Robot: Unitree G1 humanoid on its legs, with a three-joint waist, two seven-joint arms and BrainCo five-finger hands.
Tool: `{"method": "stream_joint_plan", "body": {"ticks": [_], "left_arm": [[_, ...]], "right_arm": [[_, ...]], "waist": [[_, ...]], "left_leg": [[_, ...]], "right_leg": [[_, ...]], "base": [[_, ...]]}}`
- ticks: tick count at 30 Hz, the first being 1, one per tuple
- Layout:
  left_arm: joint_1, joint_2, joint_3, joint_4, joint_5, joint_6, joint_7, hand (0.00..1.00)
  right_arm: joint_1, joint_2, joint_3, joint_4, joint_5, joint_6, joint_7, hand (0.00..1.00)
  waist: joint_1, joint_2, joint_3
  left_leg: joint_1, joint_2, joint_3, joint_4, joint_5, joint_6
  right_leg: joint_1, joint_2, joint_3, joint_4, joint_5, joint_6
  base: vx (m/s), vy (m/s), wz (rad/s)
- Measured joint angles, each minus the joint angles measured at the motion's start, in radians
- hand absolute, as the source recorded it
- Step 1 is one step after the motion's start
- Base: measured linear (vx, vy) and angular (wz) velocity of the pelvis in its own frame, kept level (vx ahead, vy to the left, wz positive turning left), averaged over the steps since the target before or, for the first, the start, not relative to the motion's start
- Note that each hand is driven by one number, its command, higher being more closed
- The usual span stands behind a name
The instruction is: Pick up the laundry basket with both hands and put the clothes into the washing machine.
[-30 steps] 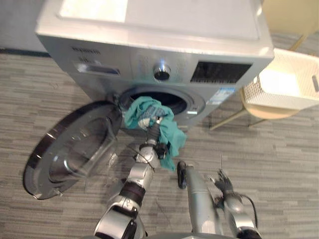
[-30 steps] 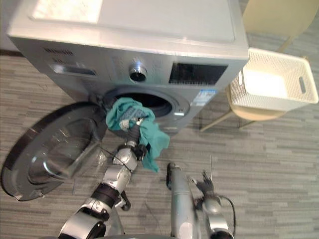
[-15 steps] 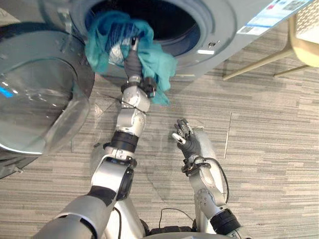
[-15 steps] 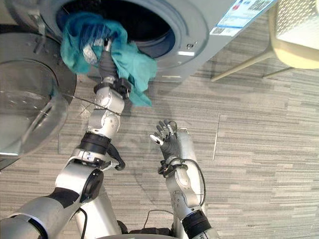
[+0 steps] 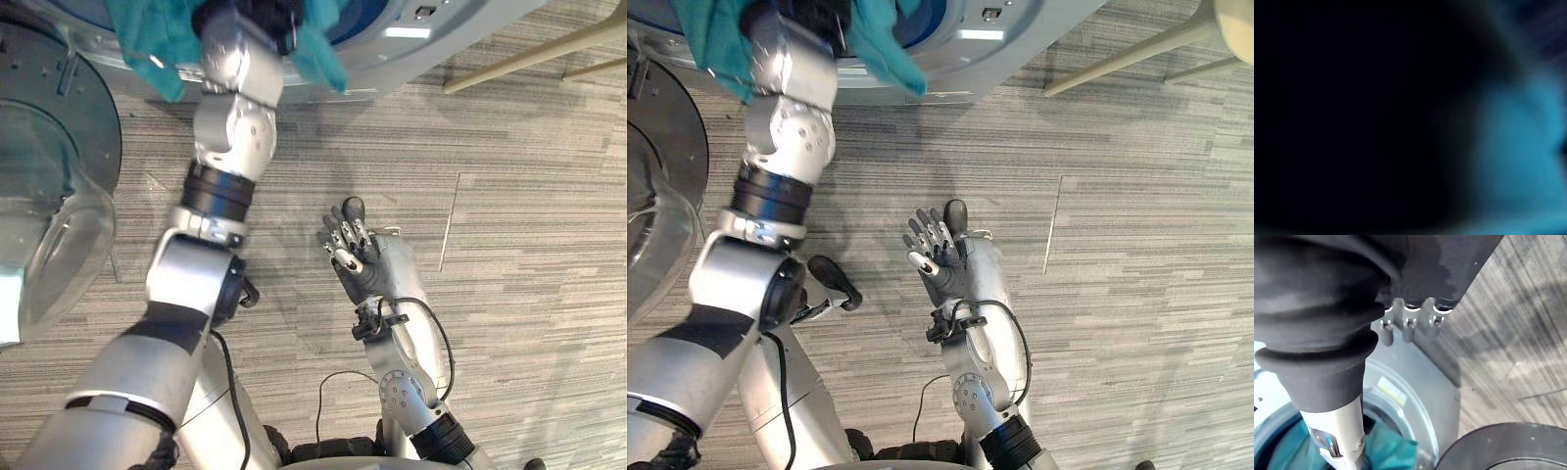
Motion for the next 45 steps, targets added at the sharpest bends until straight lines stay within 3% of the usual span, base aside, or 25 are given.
{"method": "stream_joint_plan", "body": {"ticks": [1, 3, 5, 7, 8, 9, 11, 14, 16, 18, 21, 23, 26, 28, 30, 33, 35, 38, 40, 43, 45], "left_arm": [[-0.071, 0.020, -0.020, 0.007, 0.027, 0.002, 0.013, 1.00], [-0.193, 0.078, -0.063, 0.043, 0.180, 0.035, 0.047, 1.00], [-0.251, 0.164, -0.114, 0.047, 0.528, 0.090, 0.107, 1.00], [-0.282, 0.244, -0.192, 0.083, 0.893, 0.184, 0.168, 1.00], [-0.300, 0.285, -0.237, 0.099, 1.116, 0.239, 0.159, 0.00], [-0.311, 0.306, -0.281, 0.111, 1.292, 0.267, 0.133, 0.00], [-0.310, 0.307, -0.316, 0.124, 1.429, 0.283, 0.085, 0.00], [-0.296, 0.304, -0.372, 0.165, 1.490, 0.279, 0.026, 0.00], [-0.254, 0.297, -0.369, 0.190, 1.489, 0.269, 0.004, 0.00], [-0.168, 0.270, -0.289, 0.251, 1.468, 0.260, -0.042, 0.00], [-0.108, 0.230, -0.178, 0.323, 1.332, 0.268, -0.125, 0.00], [-0.069, 0.183, -0.060, 0.371, 1.155, 0.292, -0.146, 0.00], [-0.062, 0.164, 0.015, 0.403, 0.922, 0.307, -0.144, 0.00], [-0.064, 0.158, 0.061, 0.401, 0.603, 0.297, -0.144, 0.00], [-0.064, 0.155, 0.065, 0.395, 0.450, 0.281, -0.145, 0.00], [-0.039, 0.146, 0.091, 0.352, 0.392, 0.246, -0.141, 0.00], [0.032, 0.140, 0.103, 0.315, 0.412, 0.220, -0.138, 0.00], [0.178, 0.097, 0.145, 0.301, 0.505, 0.219, -0.122, 0.00], [0.253, 0.065, 0.176, 0.276, 0.502, 0.219, -0.122, 0.00], [0.392, 0.048, 0.164, 0.143, 0.297, 0.190, -0.120, 0.00], [0.443, 0.047, 0.147, 0.092, 0.248, 0.167, -0.119, 0.00]], "right_arm": [[0.000, -0.001, 0.003, -0.008, 0.004, 0.000, 0.001, 0.00], [-0.001, -0.004, 0.020, -0.015, 0.016, 0.004, 0.003, 0.00], [-0.001, -0.003, 0.030, -0.022, 0.031, 0.004, 0.019, 0.00], [-0.001, -0.003, 0.033, -0.025, 0.057, 0.003, 0.052, 0.00], [0.000, -0.002, 0.035, -0.029, 0.075, 0.002, 0.075, 0.00], [0.000, -0.002, 0.035, -0.033, 0.099, 0.002, 0.087, 0.00], [0.002, -0.004, 0.032, -0.033, 0.114, 0.002, 0.088, 0.00], [0.012, -0.008, 0.018, -0.031, 0.143, 0.003, 0.087, 0.00], [0.017, -0.006, -0.001, -0.026, 0.152, 0.003, 0.087, 0.00], [0.022, -0.004, -0.021, -0.016, 0.159, 0.004, 0.085, 0.00], [0.033, -0.003, -0.033, -0.017, 0.158, 0.014, 0.083, 0.00], [0.045, -0.002, -0.045, -0.020, 0.147, 0.037, 0.082, 0.00], [0.046, -0.001, -0.056, -0.015, 0.139, 0.053, 0.072, 0.00], [0.046, 0.000, -0.066, -0.003, 0.134, 0.069, 0.056, 0.00], [0.046, 0.001, -0.075, 0.011, 0.118, 0.072, 0.035, 0.00], [0.043, 0.003, -0.096, 0.041, 0.103, 0.072, 0.025, 0.00], [0.035, 0.004, -0.105, 0.081, 0.100, 0.072, 0.021, 0.00], [0.030, 0.008, -0.129, 0.134, 0.100, 0.071, 0.022, 0.00], [0.026, 0.011, -0.148, 0.155, 0.100, 0.071, 0.021, 0.00], [0.016, 0.011, -0.153, 0.170, 0.100, 0.072, 0.018, 0.00], [0.013, 0.011, -0.155, 0.177, 0.100, 0.072, 0.016, 0.00]], "waist": [[0.000, -0.002, 0.001], [0.000, -0.010, 0.005], [0.001, -0.010, 0.005], [0.002, -0.010, 0.005], [0.002, -0.010, 0.005], [0.001, -0.010, 0.005], [0.001, -0.010, 0.005], [0.001, -0.010, 0.005], [0.003, -0.010, 0.005], [0.004, -0.010, 0.005], [0.004, -0.010, 0.005], [0.006, -0.010, 0.005], [0.014, -0.010, 0.005], [0.017, -0.010, 0.005], [0.022, -0.009, 0.004], [0.032, -0.009, 0.004], [0.036, -0.008, 0.004], [0.042, -0.007, 0.003], [0.051, -0.007, 0.003], [0.052, -0.006, 0.004], [0.054, -0.006, 0.004]], "left_leg": [[-0.001, 0.003, 0.008, -0.005, 0.000, 0.000], [-0.005, 0.021, 0.012, -0.007, -0.001, 0.000], [-0.007, 0.036, 0.019, -0.016, -0.005, 0.000], [-0.007, 0.045, 0.028, -0.024, -0.005, 0.001], [-0.007, 0.049, 0.034, -0.026, -0.007, 0.005], [-0.004, 0.049, 0.043, -0.030, -0.009, 0.008], [0.006, 0.049, 0.058, -0.036, -0.011, 0.013], [0.027, 0.047, 0.067, -0.041, -0.012, 0.015], [0.049, 0.044, 0.074, -0.058, -0.011, 0.015], [0.082, 0.045, 0.086, -0.088, -0.007, 0.014], [0.097, 0.044, 0.100, -0.129, 0.011, 0.015], [0.101, 0.028, 0.106, -0.168, 0.031, 0.010], [0.109, 0.028, 0.108, -0.183, 0.037, 0.009], [0.126, 0.023, 0.113, -0.196, 0.038, 0.007], [0.139, 0.013, 0.111, -0.212, 0.045, 0.006], [0.164, -0.001, 0.112, -0.245, 0.062, 0.006], [0.201, -0.010, 0.117, -0.278, 0.073, 0.003], [0.273, -0.022, 0.134, -0.329, 0.088, -0.002], [0.302, -0.026, 0.153, -0.360, 0.100, -0.001], [0.322, -0.041, 0.163, -0.382, 0.112, -0.002], [0.329, -0.041, 0.162, -0.378, 0.112, -0.002]], "right_leg": [[-0.006, 0.004, 0.004, -0.005, 0.002, 0.003], [-0.011, 0.022, 0.004, -0.022, 0.011, 0.005], [-0.014, 0.039, 0.004, -0.045, 0.023, 0.013], [-0.014, 0.047, 0.005, -0.066, 0.037, 0.022], [-0.013, 0.051, 0.007, -0.079, 0.045, 0.024], [-0.013, 0.051, 0.013, -0.091, 0.057, 0.022], [-0.008, 0.050, 0.019, -0.103, 0.066, 0.026], [0.010, 0.050, 0.024, -0.111, 0.068, 0.026], [0.029, 0.050, 0.023, -0.125, 0.069, 0.025], [0.058, 0.051, 0.023, -0.158, 0.080, 0.022], [0.076, 0.054, 0.022, -0.204, 0.096, 0.022], [0.084, 0.052, 0.018, -0.237, 0.107, 0.015], [0.093, 0.050, 0.014, -0.248, 0.108, 0.013], [0.109, 0.049, 0.014, -0.256, 0.108, 0.013], [0.125, 0.045, 0.013, -0.271, 0.109, 0.013], [0.157, 0.033, 0.002, -0.297, 0.113, 0.010], [0.196, 0.030, -0.002, -0.325, 0.118, 0.010], [0.262, 0.026, -0.002, -0.369, 0.125, 0.011], [0.285, 0.026, 0.002, -0.399, 0.136, 0.010], [0.296, 0.015, 0.008, -0.403, 0.140, 0.009], [0.300, 0.015, 0.010, -0.397, 0.140, 0.009]], "base": [[0.02, 0.009, -0.22], [0.01, 0.007, -0.31], [0.00, 0.004, -0.26], [-0.01, 0.011, -0.20], [-0.01, 0.032, -0.23], [-0.01, 0.034, -0.18], [-0.01, 0.035, -0.08], [0.00, 0.008, -0.02], [0.00, 0.000, 0.00], [-0.03, -0.013, -0.07], [-0.01, -0.002, -0.05], [-0.01, -0.018, 0.10], [0.00, -0.007, 0.03], [0.01, 0.004, 0.02], [0.01, 0.008, 0.09], [0.00, 0.013, 0.16], [0.01, 0.012, 0.14], [0.02, 0.020, 0.06], [0.00, 0.000, 0.00], [0.03, 0.019, 0.07], [0.00, 0.000, 0.00]]}}
